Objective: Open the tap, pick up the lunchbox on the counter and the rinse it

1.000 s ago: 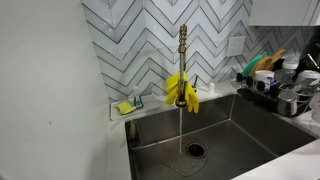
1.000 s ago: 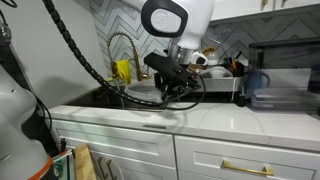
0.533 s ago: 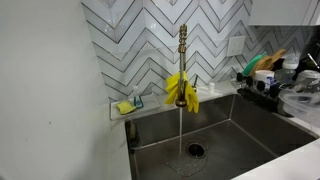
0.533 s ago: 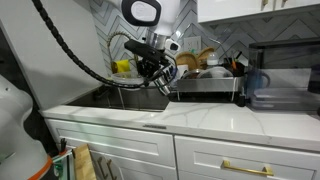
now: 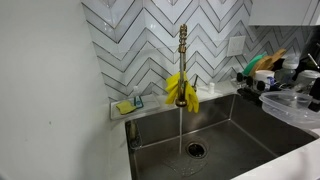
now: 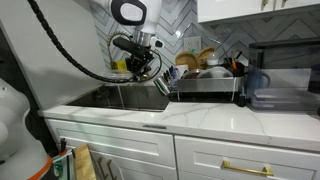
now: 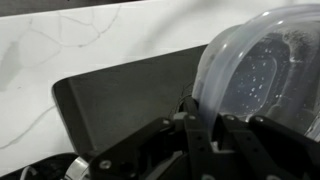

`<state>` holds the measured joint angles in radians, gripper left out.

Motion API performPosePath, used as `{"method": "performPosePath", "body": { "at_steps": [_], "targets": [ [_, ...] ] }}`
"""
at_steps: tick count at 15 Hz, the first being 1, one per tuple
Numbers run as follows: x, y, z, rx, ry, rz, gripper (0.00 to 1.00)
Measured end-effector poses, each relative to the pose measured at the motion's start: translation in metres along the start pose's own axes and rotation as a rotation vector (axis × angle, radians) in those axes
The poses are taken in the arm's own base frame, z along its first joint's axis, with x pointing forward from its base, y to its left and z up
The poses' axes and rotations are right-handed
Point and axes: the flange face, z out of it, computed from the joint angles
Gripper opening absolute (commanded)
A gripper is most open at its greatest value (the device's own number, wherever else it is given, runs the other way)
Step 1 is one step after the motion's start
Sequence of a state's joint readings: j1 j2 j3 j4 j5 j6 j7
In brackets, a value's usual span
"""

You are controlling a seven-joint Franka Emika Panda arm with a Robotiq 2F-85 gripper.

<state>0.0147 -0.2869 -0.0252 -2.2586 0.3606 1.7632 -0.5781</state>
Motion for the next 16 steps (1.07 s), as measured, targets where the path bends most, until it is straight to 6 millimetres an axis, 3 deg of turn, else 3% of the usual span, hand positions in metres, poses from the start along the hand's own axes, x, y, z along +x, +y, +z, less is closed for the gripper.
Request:
{"method": "performPosePath", "body": {
  "at_steps": [2,7,16],
  "targets": [
    [-0.001,0.001,0.0,0.001,0.001,0.003,0.02],
    [0.004,-0.007,0.008,0.009,-0.013,-0.015,0.02],
    [0.038,-0.129,0.097,-0.006,-0.056,-0.053,0.02]
  ]
}}
